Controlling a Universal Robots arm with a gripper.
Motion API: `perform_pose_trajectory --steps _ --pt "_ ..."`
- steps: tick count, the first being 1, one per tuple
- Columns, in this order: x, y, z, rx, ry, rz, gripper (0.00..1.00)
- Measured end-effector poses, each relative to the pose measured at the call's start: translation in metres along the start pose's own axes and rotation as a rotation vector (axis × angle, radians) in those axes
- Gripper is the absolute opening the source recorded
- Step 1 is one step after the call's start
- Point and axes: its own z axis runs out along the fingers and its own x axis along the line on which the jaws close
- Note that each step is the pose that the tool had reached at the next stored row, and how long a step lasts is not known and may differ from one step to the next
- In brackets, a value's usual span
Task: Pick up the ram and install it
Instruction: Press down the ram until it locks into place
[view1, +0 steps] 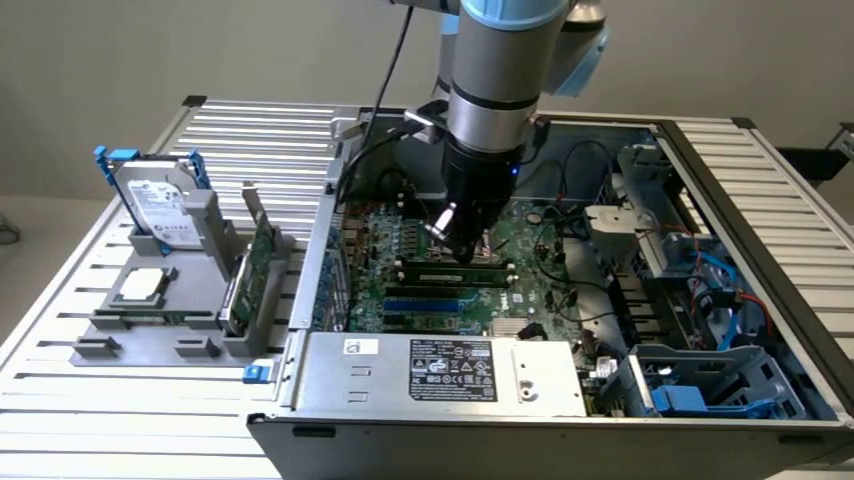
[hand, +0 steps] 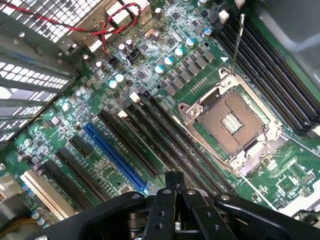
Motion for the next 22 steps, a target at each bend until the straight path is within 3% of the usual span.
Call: perform_pose_trajectory --steps 22 --pt "0.0000 0.0000 0.0000 -0.0047 -0.0062 0.359 0.11"
